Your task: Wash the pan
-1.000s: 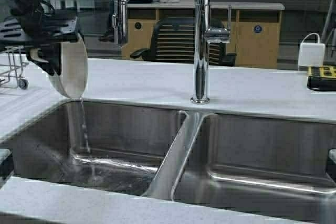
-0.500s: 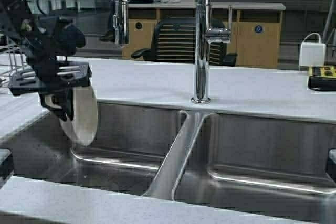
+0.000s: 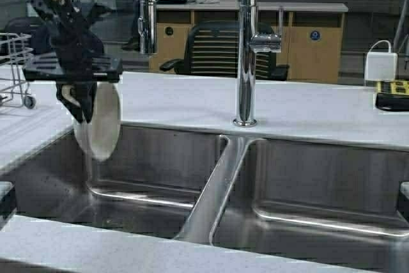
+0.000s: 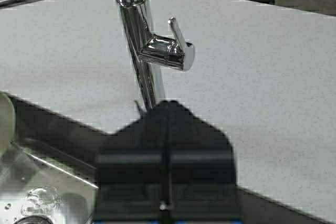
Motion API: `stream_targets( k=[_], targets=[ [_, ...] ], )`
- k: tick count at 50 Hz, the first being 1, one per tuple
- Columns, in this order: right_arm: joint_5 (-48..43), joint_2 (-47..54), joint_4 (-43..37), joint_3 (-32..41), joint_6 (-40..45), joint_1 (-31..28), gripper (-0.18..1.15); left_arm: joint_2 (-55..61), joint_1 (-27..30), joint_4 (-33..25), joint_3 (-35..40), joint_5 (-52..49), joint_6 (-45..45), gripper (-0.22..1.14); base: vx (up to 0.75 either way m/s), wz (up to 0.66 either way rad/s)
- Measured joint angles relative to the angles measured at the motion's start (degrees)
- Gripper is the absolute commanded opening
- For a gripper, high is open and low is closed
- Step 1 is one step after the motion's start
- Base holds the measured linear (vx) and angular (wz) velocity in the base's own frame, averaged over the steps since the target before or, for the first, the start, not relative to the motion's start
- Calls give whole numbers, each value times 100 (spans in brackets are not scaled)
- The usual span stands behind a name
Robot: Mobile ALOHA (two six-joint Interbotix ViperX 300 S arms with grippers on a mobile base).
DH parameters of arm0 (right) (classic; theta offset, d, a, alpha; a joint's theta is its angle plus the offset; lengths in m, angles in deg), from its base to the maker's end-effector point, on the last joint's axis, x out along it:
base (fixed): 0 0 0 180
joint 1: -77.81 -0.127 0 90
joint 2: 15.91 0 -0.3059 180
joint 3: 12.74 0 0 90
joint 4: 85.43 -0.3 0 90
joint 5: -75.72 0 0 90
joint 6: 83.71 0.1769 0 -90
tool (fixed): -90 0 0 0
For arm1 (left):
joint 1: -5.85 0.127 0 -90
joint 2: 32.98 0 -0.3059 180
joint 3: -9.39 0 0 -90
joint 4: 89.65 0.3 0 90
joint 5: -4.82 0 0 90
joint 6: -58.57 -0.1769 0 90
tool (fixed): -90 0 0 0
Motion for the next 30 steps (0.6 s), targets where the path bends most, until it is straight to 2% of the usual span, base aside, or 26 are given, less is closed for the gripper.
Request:
stream_targets(
  k=[17,30],
  targets=[
    [9,0,0,0,9,0,6,-1679,9,1573,562,-1819,0,3,0,0],
    [0,0,0,0,53,0,6,-2048,18,1758,1063,-2057,123,3,0,0]
  ],
)
